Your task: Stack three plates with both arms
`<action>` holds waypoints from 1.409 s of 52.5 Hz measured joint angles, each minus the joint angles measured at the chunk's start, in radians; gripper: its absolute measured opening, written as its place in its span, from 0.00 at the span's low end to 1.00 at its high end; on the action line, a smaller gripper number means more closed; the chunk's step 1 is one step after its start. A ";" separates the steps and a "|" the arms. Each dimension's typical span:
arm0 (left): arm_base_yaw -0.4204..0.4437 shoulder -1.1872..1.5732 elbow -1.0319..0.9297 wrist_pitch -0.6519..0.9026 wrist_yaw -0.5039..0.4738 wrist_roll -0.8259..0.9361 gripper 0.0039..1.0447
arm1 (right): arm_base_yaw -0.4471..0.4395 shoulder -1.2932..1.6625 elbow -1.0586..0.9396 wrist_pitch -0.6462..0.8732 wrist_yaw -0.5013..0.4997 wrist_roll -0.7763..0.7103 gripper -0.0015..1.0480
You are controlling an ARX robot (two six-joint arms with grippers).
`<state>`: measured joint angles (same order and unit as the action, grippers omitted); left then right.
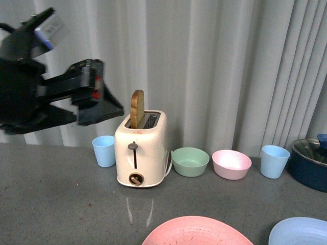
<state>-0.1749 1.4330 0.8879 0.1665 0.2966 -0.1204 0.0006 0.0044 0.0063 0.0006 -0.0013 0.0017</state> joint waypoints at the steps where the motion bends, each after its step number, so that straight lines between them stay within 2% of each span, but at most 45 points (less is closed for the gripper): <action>1: 0.010 -0.030 -0.027 0.003 0.002 0.001 0.94 | 0.000 0.000 0.000 0.000 0.000 0.000 0.93; 6: 0.072 -0.149 -0.137 0.008 0.045 0.005 0.94 | 0.000 0.000 0.000 0.000 0.000 0.000 0.93; 8: 0.089 -0.201 -0.227 0.154 -0.096 0.038 0.86 | 0.000 0.000 0.000 0.000 0.000 0.000 0.93; 9: 0.093 -0.211 -0.247 0.174 -0.113 0.042 0.85 | 0.000 0.000 0.000 0.000 0.000 0.000 0.93; 10: 0.106 -0.230 -0.286 0.264 -0.183 0.057 0.81 | 0.000 0.000 0.000 0.000 0.000 0.000 0.93; 14: 0.158 -0.312 -0.427 0.462 -0.288 0.084 0.68 | 0.000 0.000 0.000 0.000 0.000 0.000 0.93; 22: 0.178 -0.410 -0.555 0.528 -0.300 0.100 0.44 | 0.000 0.000 0.000 0.000 0.000 0.000 0.93; 33: 0.175 -0.523 -0.681 0.530 -0.296 0.110 0.04 | 0.000 0.000 0.000 0.000 0.000 0.000 0.93; 65: 0.175 -0.869 -0.842 0.345 -0.297 0.113 0.03 | 0.000 0.000 0.000 0.000 0.000 0.000 0.93; 74: 0.175 -0.922 -0.860 0.340 -0.297 0.114 0.03 | 0.000 0.000 0.000 0.000 0.000 0.000 0.93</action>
<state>-0.0002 0.5106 0.0277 0.5064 -0.0002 -0.0067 0.0006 0.0044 0.0063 0.0006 -0.0013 0.0013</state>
